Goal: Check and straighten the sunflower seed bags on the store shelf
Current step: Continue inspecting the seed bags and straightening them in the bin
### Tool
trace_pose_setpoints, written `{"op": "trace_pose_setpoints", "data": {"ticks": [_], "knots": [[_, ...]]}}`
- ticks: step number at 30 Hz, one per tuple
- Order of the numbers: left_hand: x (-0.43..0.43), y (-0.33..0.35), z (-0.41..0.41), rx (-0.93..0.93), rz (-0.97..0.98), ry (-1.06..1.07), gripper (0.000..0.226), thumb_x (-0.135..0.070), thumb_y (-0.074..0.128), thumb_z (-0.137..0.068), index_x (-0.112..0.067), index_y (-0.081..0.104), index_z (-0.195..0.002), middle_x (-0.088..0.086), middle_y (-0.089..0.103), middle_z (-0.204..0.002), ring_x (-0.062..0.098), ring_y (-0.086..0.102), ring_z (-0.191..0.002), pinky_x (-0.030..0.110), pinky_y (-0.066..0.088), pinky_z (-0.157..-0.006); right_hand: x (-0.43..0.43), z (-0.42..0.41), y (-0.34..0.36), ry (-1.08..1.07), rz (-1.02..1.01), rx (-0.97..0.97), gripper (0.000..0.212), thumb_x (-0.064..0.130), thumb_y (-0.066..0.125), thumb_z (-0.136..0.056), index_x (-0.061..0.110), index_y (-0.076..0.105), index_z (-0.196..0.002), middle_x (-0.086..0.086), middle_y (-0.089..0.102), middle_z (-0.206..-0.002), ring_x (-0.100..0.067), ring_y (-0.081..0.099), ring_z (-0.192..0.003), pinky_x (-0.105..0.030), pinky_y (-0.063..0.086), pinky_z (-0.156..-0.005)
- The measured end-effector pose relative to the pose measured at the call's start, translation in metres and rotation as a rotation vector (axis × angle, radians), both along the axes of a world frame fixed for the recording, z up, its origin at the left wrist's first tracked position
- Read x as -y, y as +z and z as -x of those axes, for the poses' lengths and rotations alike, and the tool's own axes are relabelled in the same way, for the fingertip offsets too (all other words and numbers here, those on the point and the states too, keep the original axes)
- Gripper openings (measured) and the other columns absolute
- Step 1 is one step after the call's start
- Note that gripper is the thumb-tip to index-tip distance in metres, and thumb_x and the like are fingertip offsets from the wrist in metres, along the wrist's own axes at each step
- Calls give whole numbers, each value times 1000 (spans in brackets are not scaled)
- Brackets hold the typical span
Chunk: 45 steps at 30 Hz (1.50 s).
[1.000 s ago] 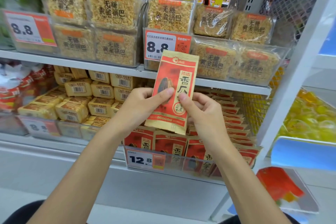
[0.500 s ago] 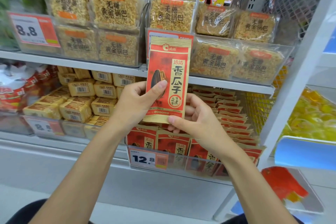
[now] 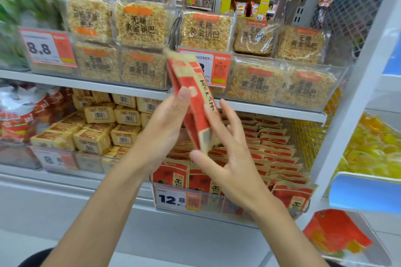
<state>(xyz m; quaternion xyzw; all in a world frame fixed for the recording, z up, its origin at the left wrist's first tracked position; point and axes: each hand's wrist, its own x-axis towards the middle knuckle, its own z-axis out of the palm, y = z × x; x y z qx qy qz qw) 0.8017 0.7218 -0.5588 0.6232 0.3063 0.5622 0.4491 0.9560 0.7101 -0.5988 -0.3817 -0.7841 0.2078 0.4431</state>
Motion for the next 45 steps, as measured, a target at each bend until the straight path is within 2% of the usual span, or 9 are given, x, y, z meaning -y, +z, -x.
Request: {"op": "trace_pose_setpoints", "data": {"ticks": [2,7,12,19,26,32,36,41,45], "knots": [[2,-3,-2,4,86,-34,56,-52,44,-88,-19,53,-133,3,71,-120,22,68,-109,44,55,-90,-2,2,-3,42,18,-59,59,66,41,-91,53,27,-147,20,12,-159,5,11,-145,-26,21,-116],[-9,-17,-6,88,209,108,32,-27,40,-105,-24,50,-135,-2,71,-119,16,69,-108,45,52,-98,-11,6,-8,-58,112,-268,68,27,64,-94,38,29,-151,14,47,-141,-2,47,-128,-35,46,-106],[-11,-24,-9,36,200,70,50,-52,42,-91,-27,51,-133,-4,72,-117,15,69,-108,43,53,-97,-8,3,-6,-46,165,-296,83,24,75,-84,39,26,-150,21,53,-134,0,54,-122,-31,51,-100],[-6,-24,-9,-119,305,-144,41,-53,38,-86,-34,58,-116,-5,77,-99,12,73,-91,26,59,-70,-15,-13,13,-135,245,-711,23,26,56,-96,16,62,-116,4,72,-95,0,69,-79,-14,50,-62],[-7,-27,-7,-176,310,-204,41,-50,38,-89,-32,57,-122,-4,76,-105,14,73,-96,26,59,-74,-23,-23,11,-122,209,-652,10,11,59,-96,14,69,-97,6,76,-85,-4,71,-78,-16,52,-63],[-8,-24,-17,-67,137,31,41,-45,39,-98,-26,59,-129,-4,74,-110,13,71,-101,30,59,-82,-18,-15,12,-303,57,-527,35,21,66,-92,26,54,-125,7,64,-114,-11,65,-97,-28,54,-79],[-2,-18,-23,-59,103,-73,50,-51,22,-100,-35,60,-128,-12,67,-127,6,59,-122,33,55,-94,-6,-3,14,-16,110,-385,58,47,60,-89,37,41,-143,18,52,-137,0,51,-125,-25,47,-102],[-8,-20,-15,-63,100,-8,49,-29,58,-94,-33,47,-142,-7,62,-130,6,63,-115,30,55,-90,-4,-7,22,119,451,-812,48,53,48,-87,21,61,-120,-1,75,-105,-18,72,-97,-32,56,-80],[-10,-23,-14,-74,164,-56,35,-17,59,-95,-15,59,-130,6,73,-114,23,71,-103,32,60,-82,-10,-8,18,-17,353,-768,25,28,45,-101,17,60,-117,-4,74,-102,-17,73,-90,-29,59,-71]]}}
